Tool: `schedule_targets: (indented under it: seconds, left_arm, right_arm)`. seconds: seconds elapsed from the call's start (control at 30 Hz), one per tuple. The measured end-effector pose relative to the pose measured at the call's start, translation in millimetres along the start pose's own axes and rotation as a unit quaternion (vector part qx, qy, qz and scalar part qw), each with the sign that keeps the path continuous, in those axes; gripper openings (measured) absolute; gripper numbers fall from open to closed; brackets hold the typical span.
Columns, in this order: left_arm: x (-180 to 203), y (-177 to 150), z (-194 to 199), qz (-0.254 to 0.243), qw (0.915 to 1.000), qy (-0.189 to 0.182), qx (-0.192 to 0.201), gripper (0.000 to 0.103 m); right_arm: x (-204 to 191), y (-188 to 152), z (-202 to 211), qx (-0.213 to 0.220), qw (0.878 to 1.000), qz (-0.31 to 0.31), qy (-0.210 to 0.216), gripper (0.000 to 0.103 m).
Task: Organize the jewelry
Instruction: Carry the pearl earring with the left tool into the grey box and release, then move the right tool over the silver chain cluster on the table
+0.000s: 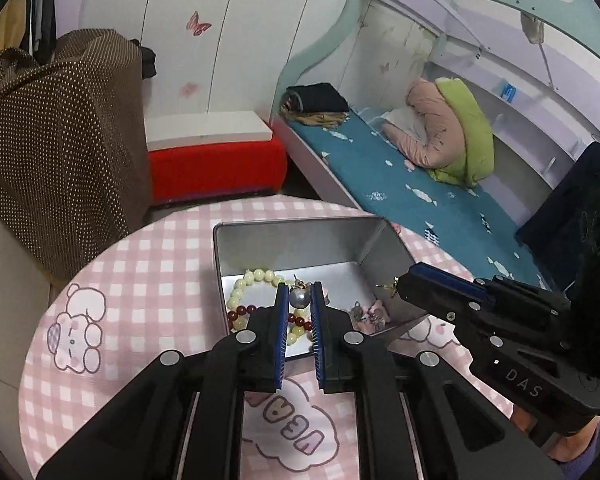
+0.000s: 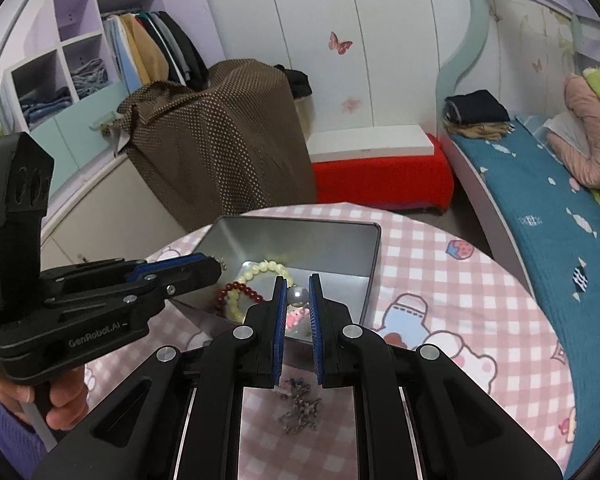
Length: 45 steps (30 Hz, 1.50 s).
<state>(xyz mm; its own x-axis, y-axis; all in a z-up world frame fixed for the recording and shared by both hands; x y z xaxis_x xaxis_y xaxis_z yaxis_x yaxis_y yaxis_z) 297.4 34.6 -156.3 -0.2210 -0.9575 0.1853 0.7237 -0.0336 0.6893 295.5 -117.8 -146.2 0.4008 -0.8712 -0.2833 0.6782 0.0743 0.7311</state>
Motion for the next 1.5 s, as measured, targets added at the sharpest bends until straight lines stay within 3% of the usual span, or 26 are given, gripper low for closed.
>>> schedule_targets:
  seconds: [0.13, 0.23, 0.27, 0.63, 0.87, 0.93, 1.0, 1.07, 1.23, 1.5]
  left_arm:
    - [-2, -3, -3, -0.002, 1.0, 0.006, -0.004, 0.013]
    - [-2, -4, -2, 0.002, 1.0, 0.009, -0.002, 0.033]
    - [-4, -5, -1, 0.004, 0.9999, 0.011, 0.0, 0.034]
    - [-4, -9, 13, 0.005, 0.9999, 0.015, 0.005, 0.034]
    - [0, -15, 30, 0.003, 0.9998, 0.015, 0.015, 0.035]
    - [1, -19, 39, 0.002, 0.9995, 0.022, 0.023, 0.053]
    - [-1, -24, 52, 0.003, 0.9986, 0.035, 0.04, 0.059]
    - [-2, -29, 60, -0.001, 0.9983, 0.039, 0.044, 0.059]
    - [-7, -48, 71, 0.003, 0.9981, 0.044, 0.043, 0.059]
    - [-10, -73, 59, 0.006, 0.999, 0.042, 0.014, 0.059]
  right_arm:
    - [0, 0, -7, -0.004, 1.0, -0.002, -0.002, 0.012]
    - [0, -1, -9, -0.007, 1.0, -0.001, -0.002, 0.012]
    - [-1, -2, -10, -0.007, 1.0, 0.0, -0.003, 0.012]
    - [-5, -4, -5, -0.007, 1.0, 0.0, -0.003, 0.014]
    - [-15, -8, 21, 0.007, 1.0, 0.01, -0.014, 0.015]
    - [-15, -11, 31, 0.012, 1.0, 0.011, -0.019, 0.023]
    - [-15, -17, 43, 0.019, 0.999, 0.011, -0.028, 0.043]
    - [-16, -23, 51, 0.022, 0.999, 0.014, -0.036, 0.046]
    - [-19, -50, 52, -0.002, 0.999, 0.021, -0.046, 0.046]
    - [-25, -88, 14, -0.064, 0.996, 0.034, -0.059, 0.045]
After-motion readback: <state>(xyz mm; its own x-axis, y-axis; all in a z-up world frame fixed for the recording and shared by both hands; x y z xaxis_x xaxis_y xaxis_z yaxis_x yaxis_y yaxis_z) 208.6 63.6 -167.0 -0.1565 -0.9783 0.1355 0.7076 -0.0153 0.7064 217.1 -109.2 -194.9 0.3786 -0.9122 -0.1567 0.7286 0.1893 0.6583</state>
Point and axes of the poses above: each gripper's, at about its wrist camera, not at the fingertips, and z roughly against the way its jaws point, x to its right, y to its top, the point moved 2 cm from there along -z, roughly the way its jaws point, and after that the axes turned 4 degrees about y, right-handed, at the moved point
